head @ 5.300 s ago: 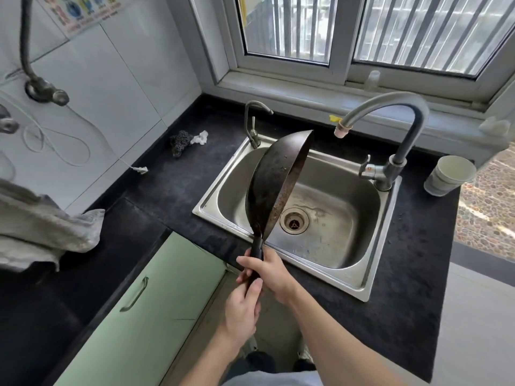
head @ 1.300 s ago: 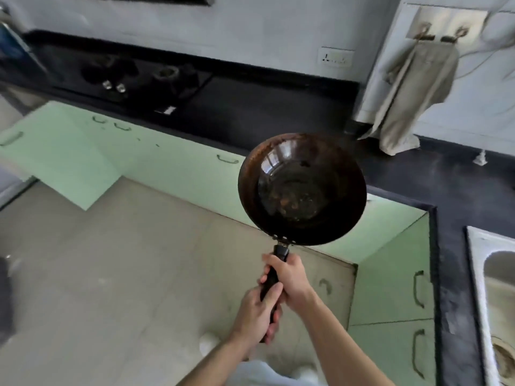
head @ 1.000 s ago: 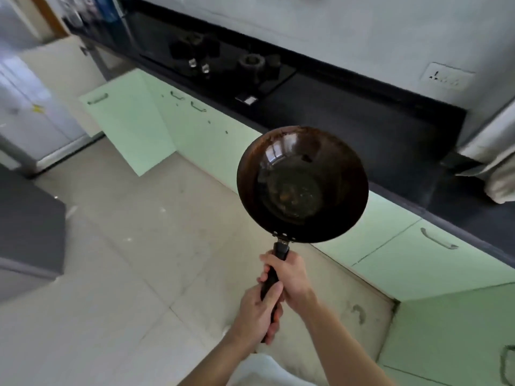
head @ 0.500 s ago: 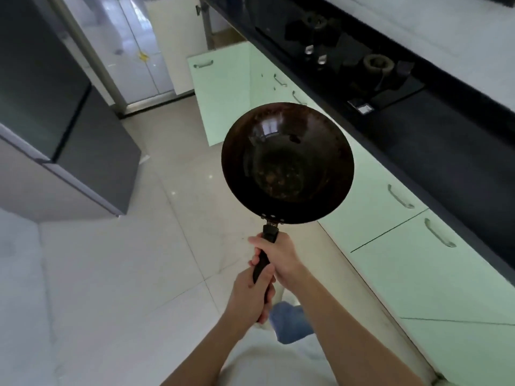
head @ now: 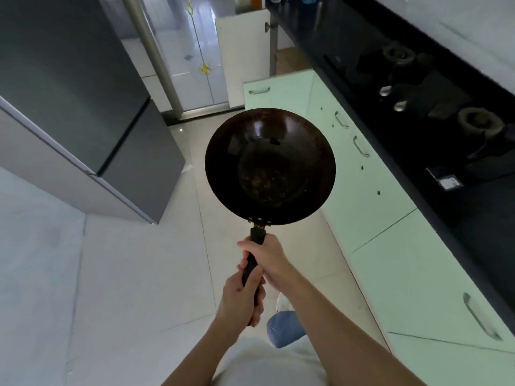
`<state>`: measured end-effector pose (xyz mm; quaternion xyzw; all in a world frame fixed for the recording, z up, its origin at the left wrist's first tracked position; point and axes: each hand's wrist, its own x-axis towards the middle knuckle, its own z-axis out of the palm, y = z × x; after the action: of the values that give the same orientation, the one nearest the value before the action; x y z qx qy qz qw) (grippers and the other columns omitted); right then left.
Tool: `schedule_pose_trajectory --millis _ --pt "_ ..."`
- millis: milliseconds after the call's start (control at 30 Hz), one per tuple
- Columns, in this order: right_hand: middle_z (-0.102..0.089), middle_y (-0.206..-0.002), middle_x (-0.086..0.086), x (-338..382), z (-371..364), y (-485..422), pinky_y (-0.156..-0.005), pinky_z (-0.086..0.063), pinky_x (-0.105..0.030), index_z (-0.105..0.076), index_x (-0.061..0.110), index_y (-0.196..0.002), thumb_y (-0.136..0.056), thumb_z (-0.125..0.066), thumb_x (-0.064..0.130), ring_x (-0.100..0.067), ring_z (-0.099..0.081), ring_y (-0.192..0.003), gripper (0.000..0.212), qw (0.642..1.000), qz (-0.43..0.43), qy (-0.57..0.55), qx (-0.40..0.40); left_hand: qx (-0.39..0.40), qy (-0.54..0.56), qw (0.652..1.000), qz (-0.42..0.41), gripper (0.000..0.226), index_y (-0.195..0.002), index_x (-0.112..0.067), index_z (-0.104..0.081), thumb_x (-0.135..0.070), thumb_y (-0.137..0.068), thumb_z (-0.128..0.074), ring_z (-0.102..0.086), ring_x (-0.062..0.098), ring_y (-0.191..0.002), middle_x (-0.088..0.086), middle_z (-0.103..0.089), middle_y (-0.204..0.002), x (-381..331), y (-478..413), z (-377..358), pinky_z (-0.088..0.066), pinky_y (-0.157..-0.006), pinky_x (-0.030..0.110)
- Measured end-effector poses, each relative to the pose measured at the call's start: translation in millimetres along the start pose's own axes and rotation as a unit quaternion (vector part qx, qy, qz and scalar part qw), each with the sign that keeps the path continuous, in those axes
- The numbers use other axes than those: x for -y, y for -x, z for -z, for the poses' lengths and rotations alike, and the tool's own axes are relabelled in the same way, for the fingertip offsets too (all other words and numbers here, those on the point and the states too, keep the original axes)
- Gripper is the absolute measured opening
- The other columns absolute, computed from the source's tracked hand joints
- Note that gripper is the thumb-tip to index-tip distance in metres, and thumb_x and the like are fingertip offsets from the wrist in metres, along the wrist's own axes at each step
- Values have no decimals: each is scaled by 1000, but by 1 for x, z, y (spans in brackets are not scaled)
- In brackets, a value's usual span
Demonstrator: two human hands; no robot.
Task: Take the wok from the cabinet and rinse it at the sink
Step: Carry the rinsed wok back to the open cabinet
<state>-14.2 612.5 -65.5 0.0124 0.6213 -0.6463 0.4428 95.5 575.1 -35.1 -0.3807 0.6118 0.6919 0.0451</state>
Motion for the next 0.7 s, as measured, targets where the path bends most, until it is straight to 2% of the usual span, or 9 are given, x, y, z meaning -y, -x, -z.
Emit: schedule_pose_trajectory --millis 167,367,500,600,700 --pt "-59 -51 -8 62 13 -63 -84 -58 -56 -58 10 -60 -85 -68 11 -22 -63 -50 27 998 16 42 45 -41 32 999 -12 35 -84 -3 -54 -31 -103 -46 -35 15 -37 5 -48 -55 -54 -59 -15 -31 -36 23" --pt "-60 -52 -8 103 6 -115 -81 -59 -49 -58 10 -58 -88 -69 17 -22 -64 -53 32 993 3 70 92 -83 45 995 -14 36 -81 -4 -55 -33 -101 -48 -35 16 -38 4 -48 -54 -90 -107 -8 -31 -40 25" --pt "-60 -51 -8 120 -9 -155 -72 -58 -44 -57 11 -56 -88 -69 16 -23 -64 -52 34 992 -6 76 100 -111 62 992 -9 35 -83 -1 -56 -30 -102 -48 -35 16 -36 4 -48 -50 -105 -143 5 -32 -36 23" --pt "-61 -54 -11 132 -21 -185 -54 -53 -26 -58 11 -55 -88 -66 12 -25 -64 -55 34 988 -4 103 112 -125 61 990 -12 37 -84 2 -57 -29 -102 -46 -36 18 -36 6 -49 -50 -114 -172 20 -34 -36 24" --pt "-62 -57 -13 148 -38 -221 -54 -53 -24 -58 7 -61 -89 -65 12 -27 -65 -59 29 986 -8 114 118 -129 65 989 -8 38 -84 1 -57 -30 -102 -45 -37 18 -36 7 -51 -51 -128 -207 43 -35 -37 24"
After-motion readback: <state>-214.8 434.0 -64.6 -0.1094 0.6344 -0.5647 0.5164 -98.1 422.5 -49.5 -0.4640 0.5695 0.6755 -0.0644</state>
